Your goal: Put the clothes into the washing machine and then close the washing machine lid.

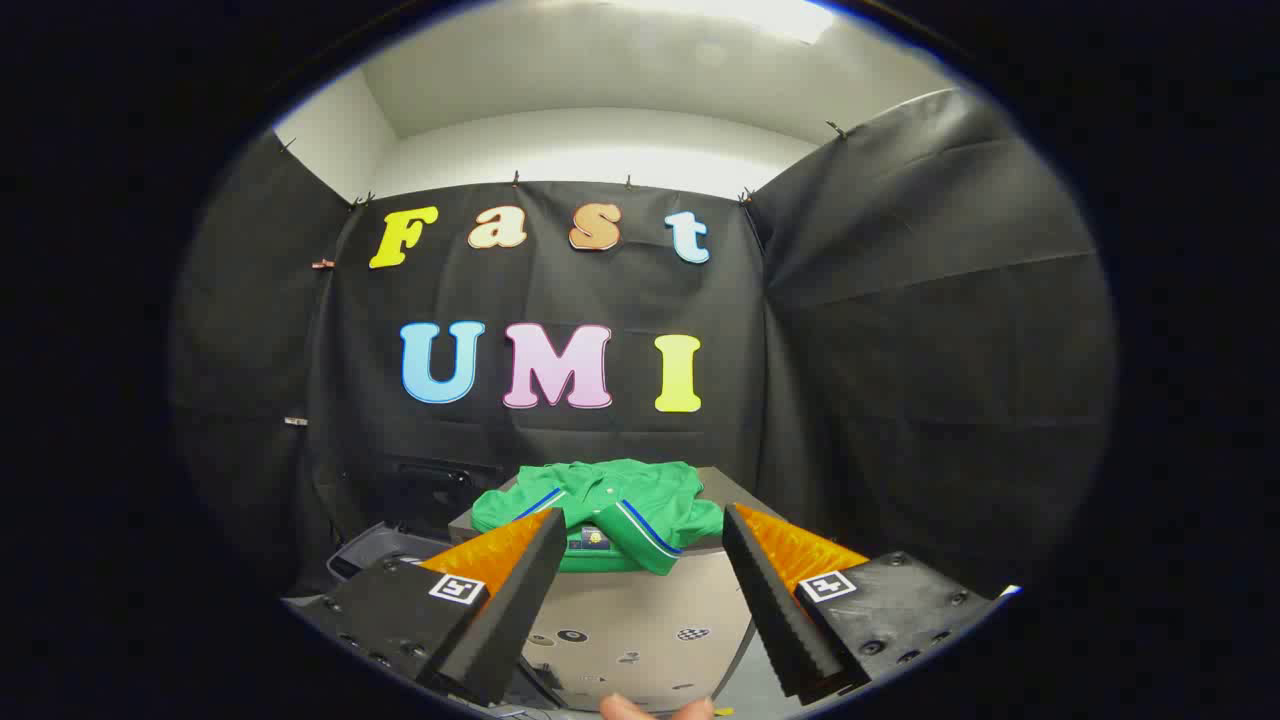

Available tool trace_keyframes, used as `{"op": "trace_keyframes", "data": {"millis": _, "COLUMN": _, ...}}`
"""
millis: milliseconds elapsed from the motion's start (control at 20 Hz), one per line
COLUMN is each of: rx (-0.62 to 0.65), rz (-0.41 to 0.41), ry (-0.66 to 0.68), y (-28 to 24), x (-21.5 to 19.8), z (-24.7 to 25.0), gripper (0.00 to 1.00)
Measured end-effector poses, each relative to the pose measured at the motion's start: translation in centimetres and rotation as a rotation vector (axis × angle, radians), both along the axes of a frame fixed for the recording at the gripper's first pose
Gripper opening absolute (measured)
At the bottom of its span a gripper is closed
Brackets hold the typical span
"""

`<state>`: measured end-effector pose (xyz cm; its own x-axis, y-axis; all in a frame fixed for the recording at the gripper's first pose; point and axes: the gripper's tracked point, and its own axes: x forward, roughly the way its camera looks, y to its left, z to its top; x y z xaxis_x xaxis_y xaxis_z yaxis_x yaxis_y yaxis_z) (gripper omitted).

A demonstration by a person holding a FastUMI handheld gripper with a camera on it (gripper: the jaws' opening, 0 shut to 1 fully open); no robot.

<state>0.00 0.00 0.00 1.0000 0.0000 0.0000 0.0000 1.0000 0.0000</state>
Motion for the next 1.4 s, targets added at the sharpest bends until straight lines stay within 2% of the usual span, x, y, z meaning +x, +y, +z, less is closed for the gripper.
{"op": "trace_keyframes", "data": {"millis": 250, "rx": 0.039, "rz": -0.021, "ry": 0.006, "y": -0.9, "x": 0.8, "z": -0.1, "gripper": 0.98}}
{"op": "trace_keyframes", "data": {"millis": 400, "rx": 0.009, "rz": -0.039, "ry": 0.006, "y": -1.3, "x": 1.2, "z": -0.7, "gripper": 0.98}}
{"op": "trace_keyframes", "data": {"millis": 550, "rx": -0.003, "rz": -0.023, "ry": -0.02, "y": -1.0, "x": 1.5, "z": -0.6, "gripper": 0.99}}
{"op": "trace_keyframes", "data": {"millis": 750, "rx": 0.117, "rz": 0.05, "ry": -0.064, "y": 1.3, "x": 1.9, "z": 0.2, "gripper": 0.98}}
{"op": "trace_keyframes", "data": {"millis": 900, "rx": 0.087, "rz": 0.046, "ry": -0.009, "y": 0.8, "x": 2.3, "z": -1.8, "gripper": 0.98}}
{"op": "trace_keyframes", "data": {"millis": 1200, "rx": 0.135, "rz": 0.05, "ry": -0.073, "y": 0.2, "x": 1.9, "z": 0.8, "gripper": 0.98}}
{"op": "trace_keyframes", "data": {"millis": 1400, "rx": 0.107, "rz": 0.065, "ry": -0.086, "y": -0.2, "x": 1.6, "z": 1.3, "gripper": 0.98}}
